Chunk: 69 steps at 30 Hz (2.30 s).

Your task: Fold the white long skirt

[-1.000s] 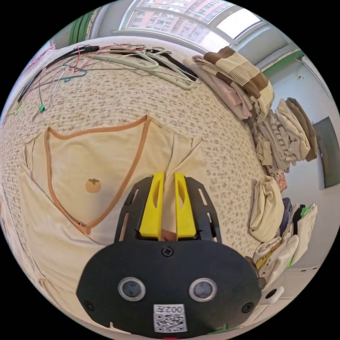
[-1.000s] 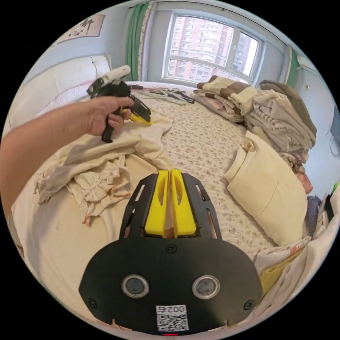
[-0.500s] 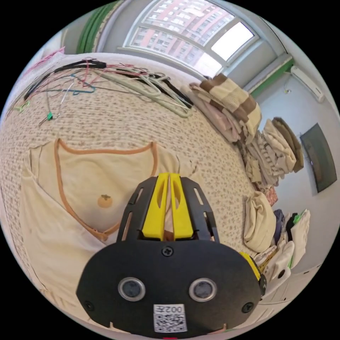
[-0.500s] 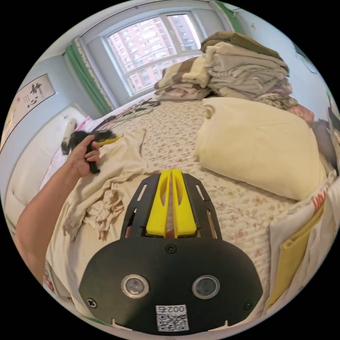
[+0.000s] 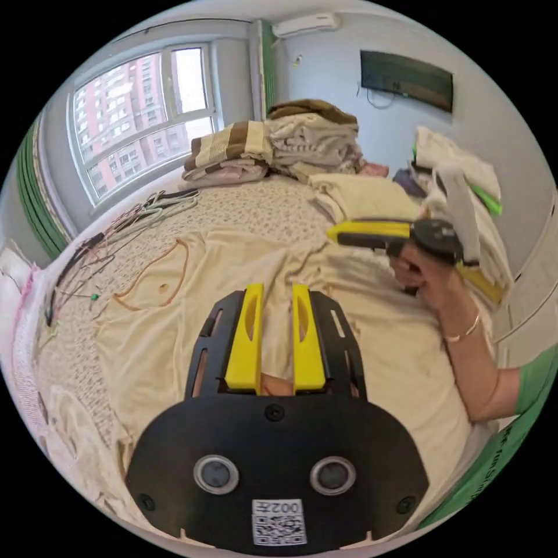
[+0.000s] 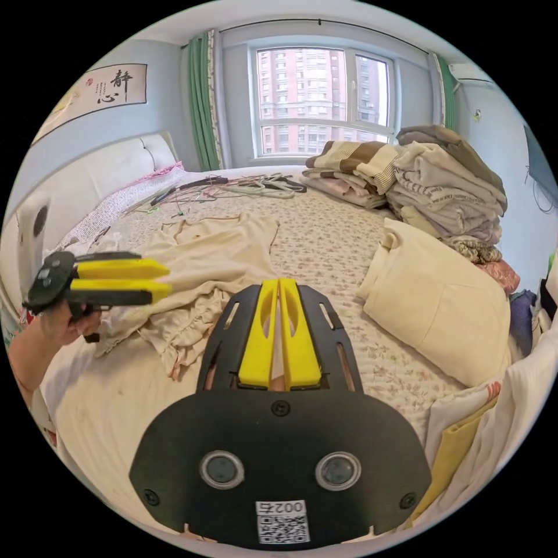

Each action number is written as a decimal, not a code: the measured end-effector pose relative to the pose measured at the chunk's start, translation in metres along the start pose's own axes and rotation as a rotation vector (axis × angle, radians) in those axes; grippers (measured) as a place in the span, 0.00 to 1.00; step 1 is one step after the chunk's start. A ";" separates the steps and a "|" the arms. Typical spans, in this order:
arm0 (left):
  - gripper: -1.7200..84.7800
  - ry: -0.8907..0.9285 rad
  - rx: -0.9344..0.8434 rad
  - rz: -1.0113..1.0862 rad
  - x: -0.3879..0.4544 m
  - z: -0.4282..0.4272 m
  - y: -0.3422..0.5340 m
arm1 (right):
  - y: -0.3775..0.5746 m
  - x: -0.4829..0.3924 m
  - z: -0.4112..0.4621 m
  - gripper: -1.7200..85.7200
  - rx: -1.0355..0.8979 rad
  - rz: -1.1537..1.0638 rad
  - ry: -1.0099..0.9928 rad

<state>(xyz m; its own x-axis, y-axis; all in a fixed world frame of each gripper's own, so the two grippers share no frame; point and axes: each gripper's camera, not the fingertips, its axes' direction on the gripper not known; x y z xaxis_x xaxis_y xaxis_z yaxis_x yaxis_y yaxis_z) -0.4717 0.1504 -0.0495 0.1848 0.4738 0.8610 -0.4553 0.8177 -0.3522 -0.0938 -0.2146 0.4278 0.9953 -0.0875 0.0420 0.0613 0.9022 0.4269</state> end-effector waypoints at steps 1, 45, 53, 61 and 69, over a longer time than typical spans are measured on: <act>0.07 -0.102 -0.034 0.038 0.015 0.004 0.008 | 0.000 0.000 0.000 0.01 0.002 0.000 -0.006; 0.01 -0.467 -0.121 -0.096 0.093 -0.090 0.169 | -0.028 -0.013 0.058 0.01 -0.228 0.134 0.175; 0.01 -0.337 -0.200 -0.062 0.085 -0.110 0.188 | -0.034 -0.021 0.055 0.01 -0.231 0.130 0.181; 0.01 -0.340 -0.140 -0.244 0.046 -0.120 0.202 | -0.039 -0.031 0.027 0.01 -0.101 0.126 0.172; 0.02 -0.048 -0.186 -0.482 -0.022 -0.093 0.225 | -0.048 -0.065 0.054 0.01 -0.258 -0.040 0.230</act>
<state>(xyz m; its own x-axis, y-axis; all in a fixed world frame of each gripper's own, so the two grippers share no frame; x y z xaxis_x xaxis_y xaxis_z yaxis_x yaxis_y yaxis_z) -0.4970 0.3540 -0.1819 0.2929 0.0173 0.9560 -0.1650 0.9858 0.0327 -0.1651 -0.2746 0.4531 0.9807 -0.0538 -0.1878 0.0883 0.9796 0.1807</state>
